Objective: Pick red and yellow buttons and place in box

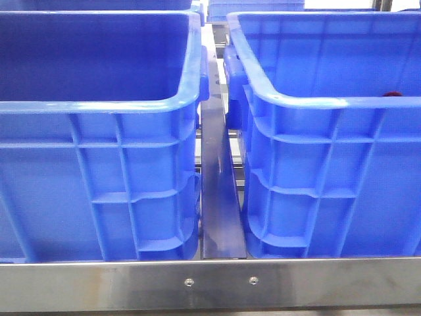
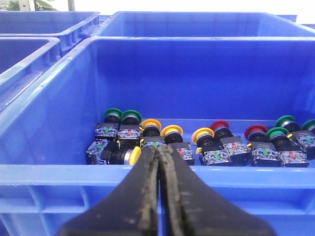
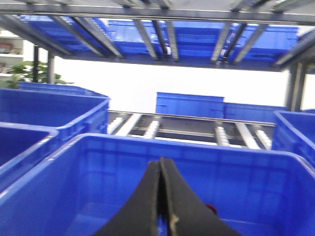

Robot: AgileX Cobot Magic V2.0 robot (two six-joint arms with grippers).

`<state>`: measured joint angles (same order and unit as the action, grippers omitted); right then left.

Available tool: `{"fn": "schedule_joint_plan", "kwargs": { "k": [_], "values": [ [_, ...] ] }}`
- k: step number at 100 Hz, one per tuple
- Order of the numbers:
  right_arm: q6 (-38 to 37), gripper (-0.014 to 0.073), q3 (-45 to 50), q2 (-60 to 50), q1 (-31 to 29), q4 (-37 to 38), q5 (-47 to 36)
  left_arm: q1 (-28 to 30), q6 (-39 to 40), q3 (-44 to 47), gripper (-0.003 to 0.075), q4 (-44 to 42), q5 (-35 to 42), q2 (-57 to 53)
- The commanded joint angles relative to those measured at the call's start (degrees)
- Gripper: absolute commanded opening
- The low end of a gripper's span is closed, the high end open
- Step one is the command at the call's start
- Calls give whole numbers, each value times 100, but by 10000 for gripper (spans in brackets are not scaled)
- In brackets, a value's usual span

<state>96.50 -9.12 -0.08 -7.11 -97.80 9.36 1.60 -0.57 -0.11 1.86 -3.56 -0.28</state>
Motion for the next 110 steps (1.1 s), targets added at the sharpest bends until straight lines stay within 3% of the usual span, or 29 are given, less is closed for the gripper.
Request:
{"fn": "schedule_joint_plan", "kwargs": {
  "k": [1,9,15,21,31,33,36,37,42,43,49,55,78,83,103,110],
  "values": [
    [44,-66,-143,61,139,-130,-445,7,57,115,-20,47,469,-183],
    [-57,-66,-150,61,223,365,-669,7,57,115,-20,47,469,-183],
    [-733,-66,-150,61,333,1171,-738,7,57,115,-20,47,469,-183],
    [-2147,-66,-150,61,429,2364,-768,7,57,115,-20,47,469,-183],
    [-5048,-66,-150,61,536,5371,-843,7,57,115,-20,47,469,-183],
    [-5910,-66,-150,61,555,6013,-849,7,57,115,-20,47,469,-183],
    [-6544,-66,-150,61,561,6853,-848,7,57,115,-20,47,469,-183],
    [-7165,-66,-150,61,563,7266,-838,7,57,115,-20,47,469,-183],
    [-8359,-66,-150,61,563,8413,-761,7,57,115,-20,47,469,-183],
    [-8727,-66,-150,61,563,8920,-722,7,57,115,-20,47,469,-183],
    [-10083,-66,-99,61,563,10009,-597,7,57,115,-20,47,469,-183],
    [-10752,-66,25,53,563,10642,-665,7,57,115,-20,47,469,-183],
    [-10870,-66,1146,-166,555,10848,-2251,7,57,115,-20,47,469,-183],
    [-10814,-66,1097,-166,547,10843,-1878,7,57,115,-20,47,469,-183],
    [-9440,-66,1108,-172,541,9646,-1883,7,57,115,-20,47,469,-183],
    [-9399,-66,1108,-172,542,9627,-1884,7,57,115,-20,47,469,-183]
  ]
}}
